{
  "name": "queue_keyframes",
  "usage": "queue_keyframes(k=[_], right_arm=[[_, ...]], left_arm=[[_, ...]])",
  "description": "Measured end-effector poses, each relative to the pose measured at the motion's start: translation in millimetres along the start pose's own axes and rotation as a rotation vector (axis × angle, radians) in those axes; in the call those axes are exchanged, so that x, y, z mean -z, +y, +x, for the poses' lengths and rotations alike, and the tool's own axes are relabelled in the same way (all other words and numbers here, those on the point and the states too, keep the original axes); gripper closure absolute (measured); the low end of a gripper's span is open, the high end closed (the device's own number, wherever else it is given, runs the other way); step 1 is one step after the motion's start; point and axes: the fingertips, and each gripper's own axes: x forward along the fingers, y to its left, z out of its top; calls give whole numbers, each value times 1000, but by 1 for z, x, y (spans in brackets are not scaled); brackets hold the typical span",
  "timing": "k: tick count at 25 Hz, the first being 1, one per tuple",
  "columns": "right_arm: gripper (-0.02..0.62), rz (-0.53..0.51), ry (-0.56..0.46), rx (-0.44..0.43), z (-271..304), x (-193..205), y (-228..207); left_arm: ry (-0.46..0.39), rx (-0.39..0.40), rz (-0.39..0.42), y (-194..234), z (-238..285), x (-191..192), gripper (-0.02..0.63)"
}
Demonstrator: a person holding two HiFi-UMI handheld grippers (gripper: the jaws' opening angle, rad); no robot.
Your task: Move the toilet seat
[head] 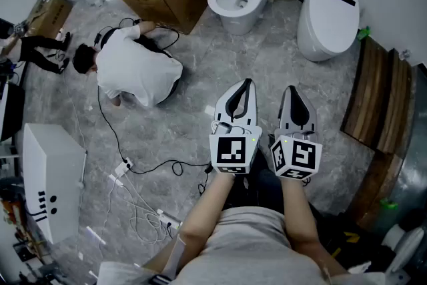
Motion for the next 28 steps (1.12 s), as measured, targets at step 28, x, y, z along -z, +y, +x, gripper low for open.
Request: queue_keyframes(k=[28], right_arm=[[578, 17, 26, -39, -2, 11, -36]], left_arm=[[28, -43, -4, -24, 13, 18, 592]])
